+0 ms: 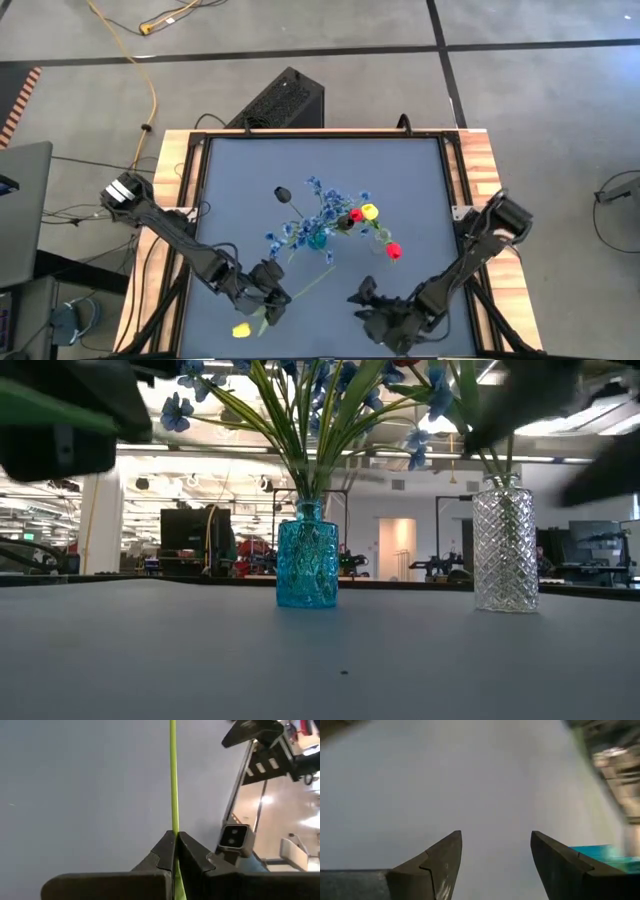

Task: Sort flowers into vase by color
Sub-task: Put the yellow flower into the transparent flower vase

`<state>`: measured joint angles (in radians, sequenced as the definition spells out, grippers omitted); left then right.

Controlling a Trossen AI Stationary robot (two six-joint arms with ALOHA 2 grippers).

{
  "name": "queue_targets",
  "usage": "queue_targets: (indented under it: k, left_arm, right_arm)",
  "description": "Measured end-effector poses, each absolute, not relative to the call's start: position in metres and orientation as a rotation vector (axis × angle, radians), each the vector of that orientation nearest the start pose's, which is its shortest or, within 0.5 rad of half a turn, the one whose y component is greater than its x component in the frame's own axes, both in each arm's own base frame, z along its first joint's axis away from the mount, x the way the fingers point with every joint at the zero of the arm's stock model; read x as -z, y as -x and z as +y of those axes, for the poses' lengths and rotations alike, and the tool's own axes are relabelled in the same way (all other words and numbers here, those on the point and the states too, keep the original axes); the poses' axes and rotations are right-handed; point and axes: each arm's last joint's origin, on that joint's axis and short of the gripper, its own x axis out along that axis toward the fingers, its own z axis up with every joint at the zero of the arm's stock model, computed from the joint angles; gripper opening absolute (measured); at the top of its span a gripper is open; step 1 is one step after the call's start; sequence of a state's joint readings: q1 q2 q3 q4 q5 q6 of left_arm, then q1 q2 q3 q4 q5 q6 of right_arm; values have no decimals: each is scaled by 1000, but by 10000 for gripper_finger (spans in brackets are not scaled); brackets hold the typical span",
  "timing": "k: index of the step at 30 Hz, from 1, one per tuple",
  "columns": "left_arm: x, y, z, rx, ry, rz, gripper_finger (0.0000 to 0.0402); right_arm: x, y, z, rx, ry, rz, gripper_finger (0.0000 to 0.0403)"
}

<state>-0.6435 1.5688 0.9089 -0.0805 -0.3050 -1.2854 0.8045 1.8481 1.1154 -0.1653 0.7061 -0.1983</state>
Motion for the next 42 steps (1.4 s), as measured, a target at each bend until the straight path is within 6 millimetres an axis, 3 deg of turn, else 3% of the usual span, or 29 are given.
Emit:
queue_targets:
  k: [5, 12, 20, 25, 37, 42]
  left_arm:
    - [-183, -277, -193, -107, 918, 723, 0]
    - [-169, -293, -192, -53, 942, 708, 0]
    - [-167, -297, -187, -65, 905, 693, 0]
    - [-167, -299, -185, -46, 882, 697, 0]
    - [-167, -299, -185, -18, 831, 704, 1]
    - [-174, -299, -181, -4, 766, 669, 27]
  right_arm:
    - [-164, -299, 260, 48, 907, 617, 264]
    - [-156, -334, 255, 140, 916, 639, 264]
    - [-158, -345, 252, 152, 914, 641, 253]
    - [-156, -347, 249, 127, 910, 661, 204]
    - [-155, -347, 249, 61, 892, 680, 35]
    - [-149, -343, 249, -60, 757, 754, 25]
